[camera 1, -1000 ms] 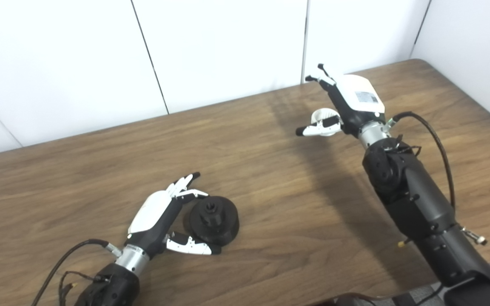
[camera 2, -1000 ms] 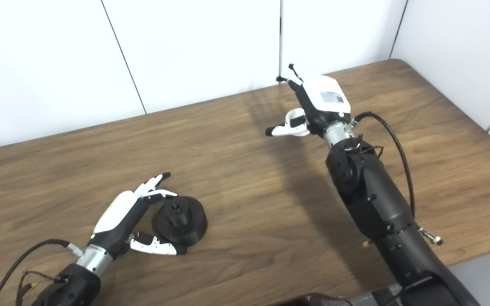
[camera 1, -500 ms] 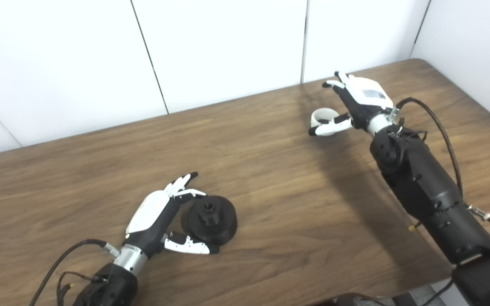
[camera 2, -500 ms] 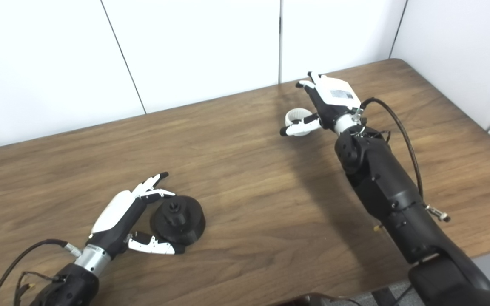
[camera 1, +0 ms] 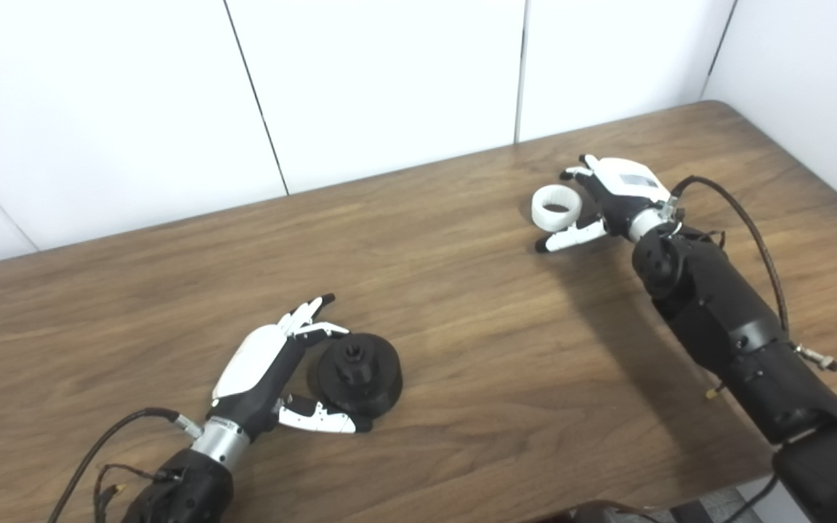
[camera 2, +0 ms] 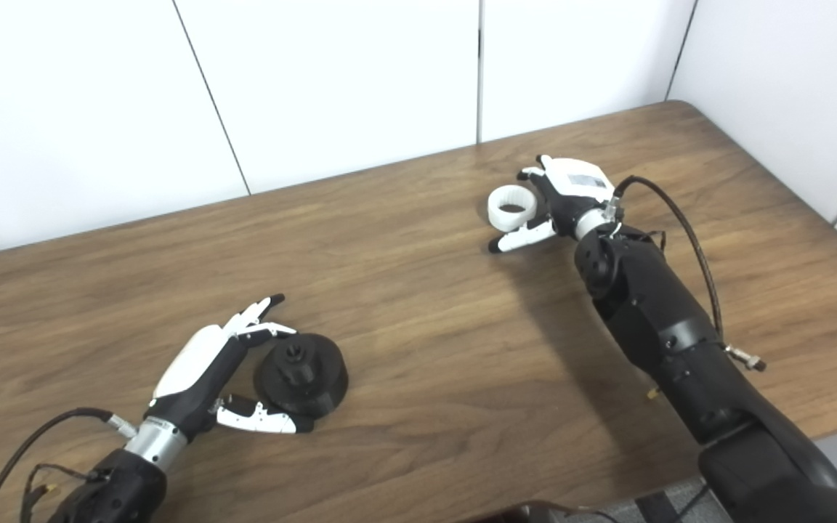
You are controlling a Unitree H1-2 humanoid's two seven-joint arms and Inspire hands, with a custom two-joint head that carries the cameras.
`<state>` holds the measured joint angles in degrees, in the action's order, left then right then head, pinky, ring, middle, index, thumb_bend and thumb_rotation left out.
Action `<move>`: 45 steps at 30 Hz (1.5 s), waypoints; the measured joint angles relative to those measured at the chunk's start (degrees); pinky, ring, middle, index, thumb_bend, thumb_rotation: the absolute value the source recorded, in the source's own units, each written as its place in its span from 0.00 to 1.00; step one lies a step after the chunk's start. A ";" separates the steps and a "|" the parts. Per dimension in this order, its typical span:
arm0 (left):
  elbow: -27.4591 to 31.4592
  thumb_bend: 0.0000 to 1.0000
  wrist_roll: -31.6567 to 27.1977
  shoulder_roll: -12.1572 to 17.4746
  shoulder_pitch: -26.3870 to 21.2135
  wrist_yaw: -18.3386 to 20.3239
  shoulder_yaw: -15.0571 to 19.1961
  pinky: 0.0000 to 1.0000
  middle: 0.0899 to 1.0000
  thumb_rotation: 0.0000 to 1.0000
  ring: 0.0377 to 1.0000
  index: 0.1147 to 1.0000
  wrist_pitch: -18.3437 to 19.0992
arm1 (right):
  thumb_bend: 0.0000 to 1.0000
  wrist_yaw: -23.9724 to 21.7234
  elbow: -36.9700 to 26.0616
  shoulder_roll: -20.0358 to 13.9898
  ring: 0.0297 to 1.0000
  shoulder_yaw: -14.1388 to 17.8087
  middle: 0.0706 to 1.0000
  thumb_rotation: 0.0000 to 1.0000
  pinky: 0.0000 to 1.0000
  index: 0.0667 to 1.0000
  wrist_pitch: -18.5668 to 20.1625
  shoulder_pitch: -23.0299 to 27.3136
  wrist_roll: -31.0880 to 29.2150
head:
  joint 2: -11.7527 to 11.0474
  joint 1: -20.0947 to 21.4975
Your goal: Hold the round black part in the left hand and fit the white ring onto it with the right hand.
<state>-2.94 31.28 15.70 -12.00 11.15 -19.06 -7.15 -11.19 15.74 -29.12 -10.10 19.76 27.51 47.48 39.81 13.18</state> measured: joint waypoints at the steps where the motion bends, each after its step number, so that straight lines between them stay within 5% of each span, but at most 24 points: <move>1: 0.13 1.00 0.02 0.01 0.07 0.06 0.04 1.00 1.00 0.35 1.00 0.59 0.00 | 0.96 0.04 0.29 0.00 0.99 -0.10 1.00 0.55 0.90 0.87 0.00 0.07 -0.02 | 0.00 0.00; 20: 1.11 1.00 0.23 0.01 0.98 0.50 0.45 1.00 1.00 0.36 1.00 0.60 0.30 | 0.81 6.66 0.93 0.34 0.92 -0.46 0.93 0.37 0.89 0.69 -0.54 0.47 -1.72 | 0.62 -1.06; 45: 1.42 0.99 0.25 0.00 1.16 0.67 0.59 1.00 1.00 0.37 1.00 0.59 0.64 | 0.75 11.84 0.95 0.70 0.89 -0.46 0.89 0.31 0.88 0.60 -2.62 -0.33 -3.99 | 1.41 -1.58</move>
<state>-1.52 31.54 15.71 -10.85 11.82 -18.47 -6.51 0.66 16.69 -28.43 -10.57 17.14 27.17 43.50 41.22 11.60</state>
